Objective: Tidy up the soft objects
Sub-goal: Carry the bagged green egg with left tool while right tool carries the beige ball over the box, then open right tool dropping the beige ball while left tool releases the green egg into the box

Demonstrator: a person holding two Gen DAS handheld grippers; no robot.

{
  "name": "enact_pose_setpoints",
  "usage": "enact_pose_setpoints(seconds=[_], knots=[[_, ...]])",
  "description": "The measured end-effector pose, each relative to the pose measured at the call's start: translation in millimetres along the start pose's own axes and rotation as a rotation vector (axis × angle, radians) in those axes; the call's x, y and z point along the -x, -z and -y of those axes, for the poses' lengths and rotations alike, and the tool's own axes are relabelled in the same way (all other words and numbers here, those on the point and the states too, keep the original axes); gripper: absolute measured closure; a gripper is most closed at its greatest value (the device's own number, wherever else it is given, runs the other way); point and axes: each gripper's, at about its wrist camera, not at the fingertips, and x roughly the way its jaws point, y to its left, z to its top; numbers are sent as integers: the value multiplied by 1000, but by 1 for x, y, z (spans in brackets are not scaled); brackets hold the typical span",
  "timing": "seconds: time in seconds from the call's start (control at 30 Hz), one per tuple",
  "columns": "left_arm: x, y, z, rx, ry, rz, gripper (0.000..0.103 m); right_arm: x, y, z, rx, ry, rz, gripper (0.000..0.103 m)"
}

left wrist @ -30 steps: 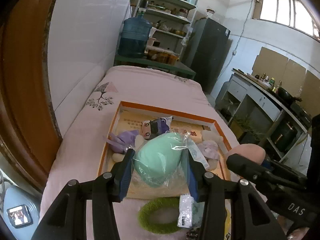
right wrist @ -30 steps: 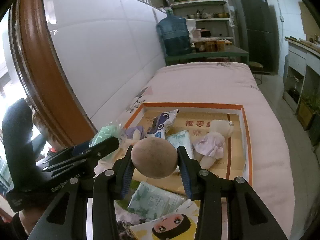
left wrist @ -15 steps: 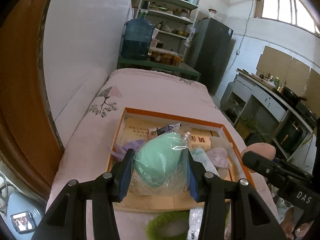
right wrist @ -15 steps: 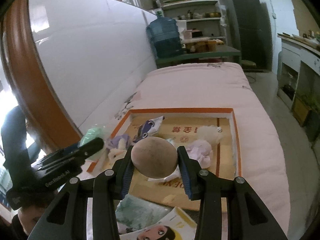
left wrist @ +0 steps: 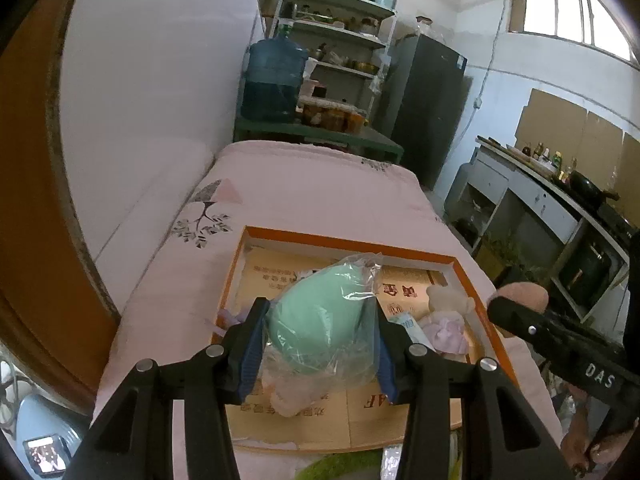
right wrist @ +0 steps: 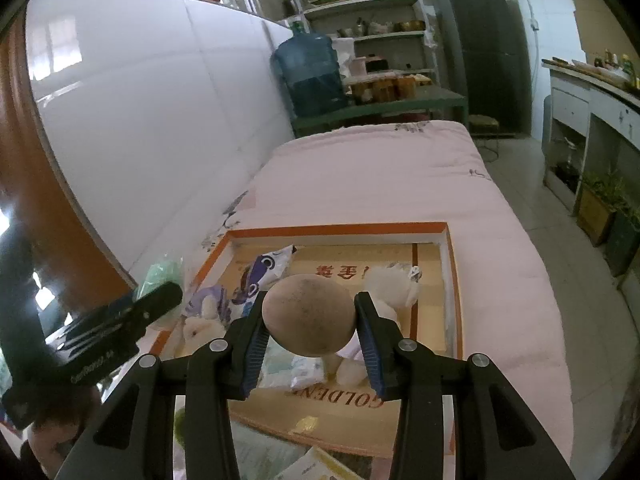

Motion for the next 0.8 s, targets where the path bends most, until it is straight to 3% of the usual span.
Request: enact_pose_setpoints(seconds=[0.8], knots=[[-29,23,16,-74,8,-87,56,-66,-25,13,38,24,-86,60]])
